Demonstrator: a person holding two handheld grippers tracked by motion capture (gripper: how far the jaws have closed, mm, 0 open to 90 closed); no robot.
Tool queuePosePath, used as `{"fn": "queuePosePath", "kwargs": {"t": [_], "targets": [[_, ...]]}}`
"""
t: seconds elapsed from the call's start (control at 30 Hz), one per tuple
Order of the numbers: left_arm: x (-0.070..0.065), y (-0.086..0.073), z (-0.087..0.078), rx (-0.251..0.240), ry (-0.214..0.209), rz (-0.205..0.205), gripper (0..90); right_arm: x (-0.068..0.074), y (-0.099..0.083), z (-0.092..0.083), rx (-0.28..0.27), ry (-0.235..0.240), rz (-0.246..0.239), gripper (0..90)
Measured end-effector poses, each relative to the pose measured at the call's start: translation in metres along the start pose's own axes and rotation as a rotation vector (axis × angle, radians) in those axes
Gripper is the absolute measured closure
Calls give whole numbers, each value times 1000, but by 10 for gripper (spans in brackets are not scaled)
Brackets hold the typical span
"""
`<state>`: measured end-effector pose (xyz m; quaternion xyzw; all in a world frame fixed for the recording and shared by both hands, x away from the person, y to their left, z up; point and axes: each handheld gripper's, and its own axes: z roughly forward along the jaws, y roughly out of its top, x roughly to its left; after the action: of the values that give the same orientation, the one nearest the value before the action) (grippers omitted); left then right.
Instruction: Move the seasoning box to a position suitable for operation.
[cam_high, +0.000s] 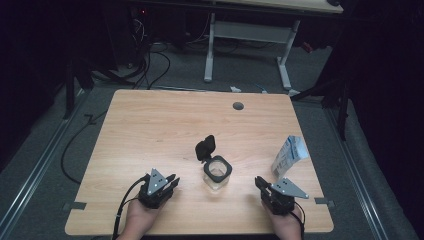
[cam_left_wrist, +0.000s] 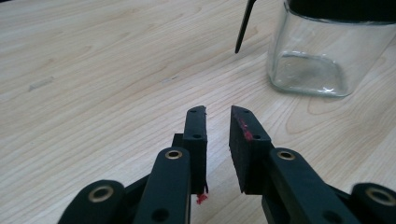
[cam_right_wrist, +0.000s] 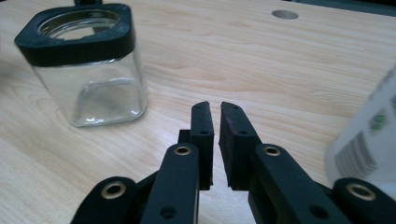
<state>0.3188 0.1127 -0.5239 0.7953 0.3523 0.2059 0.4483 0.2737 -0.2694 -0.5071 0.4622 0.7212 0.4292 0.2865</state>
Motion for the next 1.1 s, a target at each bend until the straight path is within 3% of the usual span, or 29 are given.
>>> {"fn": "queuePosePath", "kwargs": {"t": [0.13, 0.33, 0.63, 0.83, 1.1], "targets": [[-1, -1, 2, 14, -6, 0, 728, -1, 0, -4, -11, -14, 9, 804], [2, -1, 1, -2, -15, -25, 639, -12, -13, -19, -5, -47, 45, 764], [2, -2, 1, -8, -16, -18, 599, -40, -25, -42, -2, -155, 72, 718], [3, -3, -4, -18, -15, -15, 589, -51, -23, -41, -7, -173, 102, 637], [4, -9, -9, -14, -8, -6, 579, -55, -8, -32, -44, -191, 100, 593]]}}
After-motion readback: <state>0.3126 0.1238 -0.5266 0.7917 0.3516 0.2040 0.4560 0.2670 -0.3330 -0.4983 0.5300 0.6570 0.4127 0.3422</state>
